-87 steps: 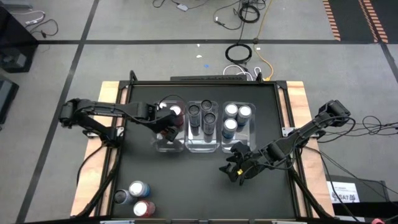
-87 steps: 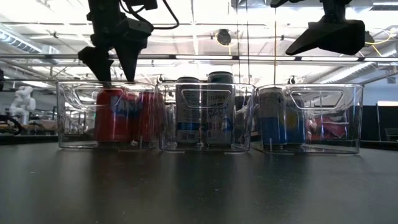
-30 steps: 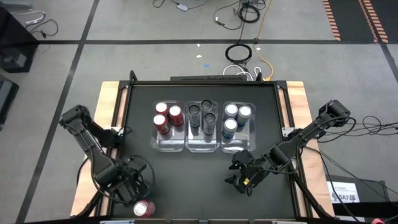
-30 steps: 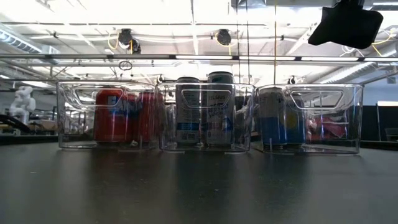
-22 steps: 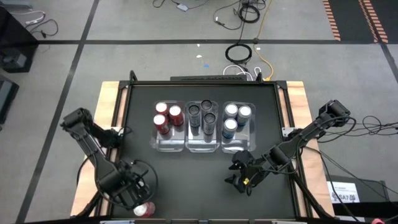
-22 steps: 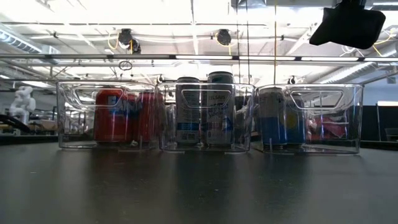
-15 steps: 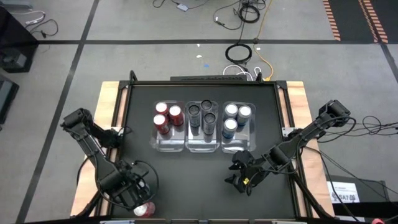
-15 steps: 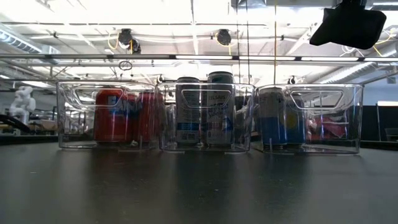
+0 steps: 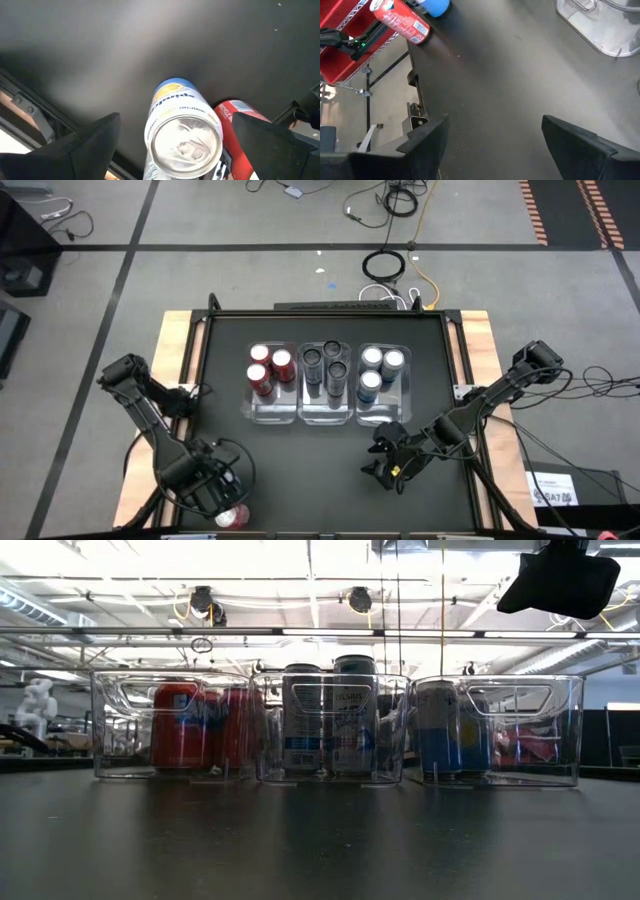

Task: Sort soda cans
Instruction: Put the blue-white soda can into the middle right transparent bin

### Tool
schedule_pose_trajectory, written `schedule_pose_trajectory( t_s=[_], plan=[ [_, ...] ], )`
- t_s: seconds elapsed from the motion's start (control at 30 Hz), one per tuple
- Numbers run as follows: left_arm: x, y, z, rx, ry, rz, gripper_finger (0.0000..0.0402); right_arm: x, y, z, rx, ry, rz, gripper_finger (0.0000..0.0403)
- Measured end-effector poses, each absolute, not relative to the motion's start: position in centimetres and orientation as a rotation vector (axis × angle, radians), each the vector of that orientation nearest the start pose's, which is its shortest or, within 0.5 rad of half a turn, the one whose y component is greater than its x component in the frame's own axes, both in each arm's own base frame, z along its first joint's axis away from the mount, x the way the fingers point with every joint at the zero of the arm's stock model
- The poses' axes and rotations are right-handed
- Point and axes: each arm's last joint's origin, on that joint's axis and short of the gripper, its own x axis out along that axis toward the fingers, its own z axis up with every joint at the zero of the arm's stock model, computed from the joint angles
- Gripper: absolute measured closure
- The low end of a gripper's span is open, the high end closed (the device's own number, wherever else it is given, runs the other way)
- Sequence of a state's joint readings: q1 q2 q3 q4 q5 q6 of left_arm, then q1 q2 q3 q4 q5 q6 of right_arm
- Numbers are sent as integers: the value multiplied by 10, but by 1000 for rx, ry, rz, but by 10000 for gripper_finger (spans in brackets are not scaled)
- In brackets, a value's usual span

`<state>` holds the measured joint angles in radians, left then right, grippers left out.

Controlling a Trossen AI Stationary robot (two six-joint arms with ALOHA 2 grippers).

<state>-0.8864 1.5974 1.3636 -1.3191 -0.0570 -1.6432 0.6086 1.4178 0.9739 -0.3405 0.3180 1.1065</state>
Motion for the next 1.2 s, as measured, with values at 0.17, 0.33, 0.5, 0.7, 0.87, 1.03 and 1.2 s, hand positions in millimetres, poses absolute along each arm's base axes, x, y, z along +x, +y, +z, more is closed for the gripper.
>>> schedule_pose_trajectory(
  t_s=[0.17,0.33,0.5,0.7,0.87,1.03,1.2],
  plan=[
    [181,-220,256,-625,1422,550,8,247,161,246,701,756,-138,92],
    [178,-217,245,-621,1445,596,8,247,161,246,702,757,-137,92],
    [175,-216,239,-630,1507,610,8,247,161,246,703,758,-135,92],
    [173,-218,237,-651,1566,581,8,247,161,246,703,759,-134,92],
    [172,-219,237,-657,1594,572,11,247,161,246,701,760,-133,92],
    [172,-219,237,-654,1604,561,52,247,161,246,700,760,-133,92],
    [174,-217,237,-635,1608,549,100,247,161,246,702,760,-134,92]
  ],
)
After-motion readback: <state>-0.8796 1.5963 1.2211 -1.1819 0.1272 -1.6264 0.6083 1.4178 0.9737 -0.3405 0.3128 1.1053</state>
